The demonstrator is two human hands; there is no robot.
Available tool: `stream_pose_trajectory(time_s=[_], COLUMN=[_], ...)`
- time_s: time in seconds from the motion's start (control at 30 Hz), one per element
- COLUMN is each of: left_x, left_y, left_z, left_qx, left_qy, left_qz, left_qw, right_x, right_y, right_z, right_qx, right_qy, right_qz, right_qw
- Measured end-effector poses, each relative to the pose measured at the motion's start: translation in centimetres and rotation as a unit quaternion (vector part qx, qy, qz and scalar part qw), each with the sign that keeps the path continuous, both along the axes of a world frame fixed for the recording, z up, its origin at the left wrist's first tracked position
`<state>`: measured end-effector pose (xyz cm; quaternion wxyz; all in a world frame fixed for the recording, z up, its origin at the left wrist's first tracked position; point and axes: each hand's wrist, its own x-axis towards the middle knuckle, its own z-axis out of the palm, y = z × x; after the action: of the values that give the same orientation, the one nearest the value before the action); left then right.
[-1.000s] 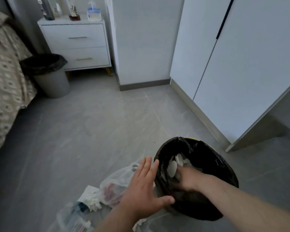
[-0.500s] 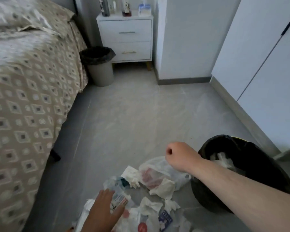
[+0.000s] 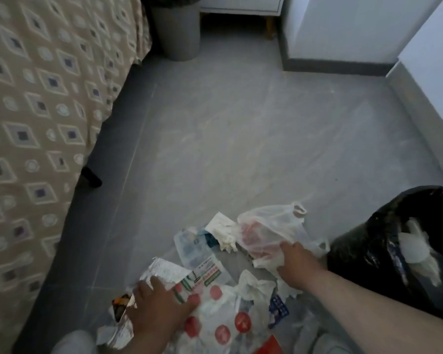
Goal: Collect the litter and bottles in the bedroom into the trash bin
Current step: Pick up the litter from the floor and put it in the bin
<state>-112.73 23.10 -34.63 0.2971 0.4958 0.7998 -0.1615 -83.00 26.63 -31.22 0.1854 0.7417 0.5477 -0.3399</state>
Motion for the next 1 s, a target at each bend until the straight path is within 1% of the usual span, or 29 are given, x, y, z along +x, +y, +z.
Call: stream_pose_trajectory(time_s=[0.13,0.3,0.37,0.43,0.5,0.57,0.63,0.67,0.73,0.8,0.9,0.93,1.0], left_x=[0.1,0.4,0.7,1.0,1.6,1.9,2.0,2.0,1.7,1.1,0.5,0.6,0.8], left_y=[-0.2,0.0,-0.1,-0.3,-0.6,-1.2,-1.6,-1.8,-1.9,-1.4,0.0,0.7,1.7], left_z=[-1.8,-1.6,-1.6,-1.5,-1.1,-1.4,-2.0,-2.6,-3.4,-3.7,-2.9,-1.9,-0.2], left_qx=[0.079,0.161,0.153,0.089,0.035,0.012,0.004,0.018,0.091,0.119,0.174,0.172,0.14], left_qy=[0.012,-0.042,-0.042,-0.034,-0.033,-0.021,-0.011,-0.012,-0.032,-0.05,-0.048,-0.051,-0.072], left_qz=[-0.087,-0.128,-0.147,-0.175,-0.228,-0.261,-0.257,-0.252,-0.256,-0.267,-0.298,-0.303,-0.296], left_qw=[0.993,0.978,0.976,0.98,0.972,0.965,0.966,0.967,0.962,0.955,0.937,0.936,0.942], right_x=[-0.2,-0.4,-0.3,-0.3,-0.2,-0.1,0.1,0.2,0.4,0.7,1.0,1.1,1.1], right_y=[-0.8,-1.3,-1.5,-1.8,-2.2,-2.6,-2.9,-3.0,-3.1,-3.2,-3.2,-3.0,-2.4], right_z=[-1.7,-2.4,-2.7,-3.0,-3.4,-3.8,-4.2,-4.4,-4.5,-4.5,-4.2,-3.9,-2.7], right_qx=[-0.009,0.007,0.007,0.005,0.003,0.007,0.022,0.03,0.041,0.041,0.048,0.056,0.066], right_qy=[0.015,0.023,0.028,0.037,0.049,0.054,0.054,0.055,0.044,0.027,0.015,0.026,0.076], right_qz=[0.007,0.059,0.065,0.06,0.054,0.051,0.056,0.056,0.064,0.087,0.103,0.097,0.062], right_qw=[1.0,0.998,0.997,0.997,0.997,0.997,0.997,0.996,0.996,0.995,0.993,0.993,0.993])
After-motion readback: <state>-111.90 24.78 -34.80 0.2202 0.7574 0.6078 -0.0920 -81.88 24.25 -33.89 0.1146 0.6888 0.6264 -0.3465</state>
